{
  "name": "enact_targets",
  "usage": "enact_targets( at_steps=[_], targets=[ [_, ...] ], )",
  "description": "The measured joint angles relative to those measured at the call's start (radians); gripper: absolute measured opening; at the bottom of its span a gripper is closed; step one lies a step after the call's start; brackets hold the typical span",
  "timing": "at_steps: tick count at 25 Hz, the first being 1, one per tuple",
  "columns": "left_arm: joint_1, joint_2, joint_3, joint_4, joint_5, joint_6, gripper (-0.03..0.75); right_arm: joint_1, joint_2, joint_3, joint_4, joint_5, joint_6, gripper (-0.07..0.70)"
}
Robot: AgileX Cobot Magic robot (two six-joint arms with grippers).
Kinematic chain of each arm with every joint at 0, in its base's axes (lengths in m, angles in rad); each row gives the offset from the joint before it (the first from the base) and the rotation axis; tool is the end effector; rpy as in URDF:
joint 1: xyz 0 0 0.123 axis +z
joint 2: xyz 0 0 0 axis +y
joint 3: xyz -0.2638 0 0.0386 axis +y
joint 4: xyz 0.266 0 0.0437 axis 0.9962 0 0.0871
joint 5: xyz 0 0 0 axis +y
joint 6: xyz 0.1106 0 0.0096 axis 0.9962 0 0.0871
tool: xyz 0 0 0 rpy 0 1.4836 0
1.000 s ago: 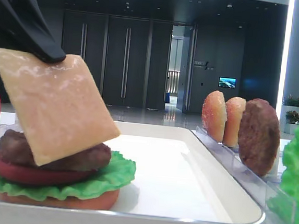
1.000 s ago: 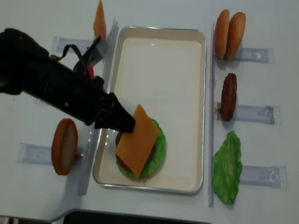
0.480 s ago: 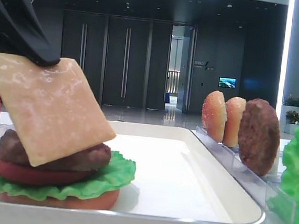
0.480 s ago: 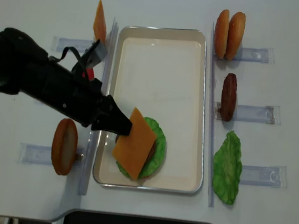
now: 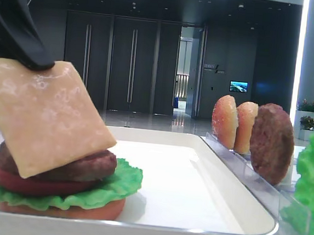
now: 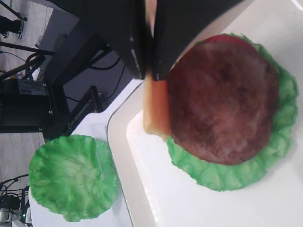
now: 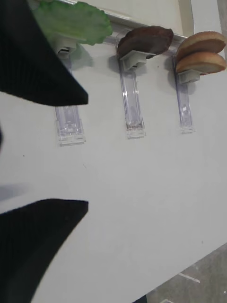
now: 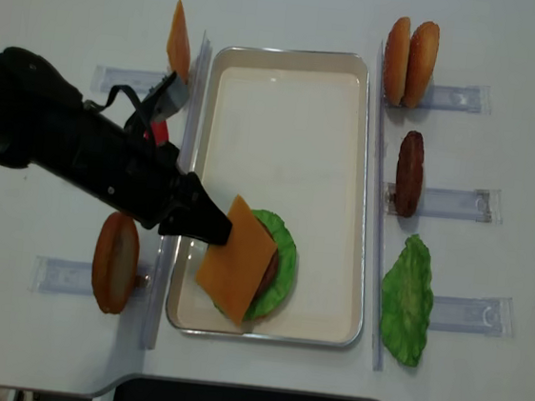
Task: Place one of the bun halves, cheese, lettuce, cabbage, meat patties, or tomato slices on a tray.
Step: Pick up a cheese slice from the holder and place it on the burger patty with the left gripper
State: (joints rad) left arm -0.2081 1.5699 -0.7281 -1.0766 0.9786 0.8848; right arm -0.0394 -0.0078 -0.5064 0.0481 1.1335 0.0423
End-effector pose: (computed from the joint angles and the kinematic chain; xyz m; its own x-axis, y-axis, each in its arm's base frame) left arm 0.2409 -0.1338 0.1433 -0.9321 0.2538 -0.2585 0.3619 0.6193 -0.6968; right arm 0.0417 0.0032 0.2721 -0.5055 0.0826 -0.8589 0.0336 0.9965 0.0760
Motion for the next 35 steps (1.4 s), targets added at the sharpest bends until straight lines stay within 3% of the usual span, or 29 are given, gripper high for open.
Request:
enact_targets(
  at_steps=[19, 35],
  targets=[
    [0.021, 0.0, 0.0, 0.072, -0.034, -0.019, 0.015, 0.0, 0.0, 0.0, 0.0, 0.0, 0.0, 0.413],
    [0.021, 0.0, 0.0, 0.102, -0.124, -0.034, 0.015, 0.0, 0.0, 0.0, 0.0, 0.0, 0.0, 0.413]
  ],
)
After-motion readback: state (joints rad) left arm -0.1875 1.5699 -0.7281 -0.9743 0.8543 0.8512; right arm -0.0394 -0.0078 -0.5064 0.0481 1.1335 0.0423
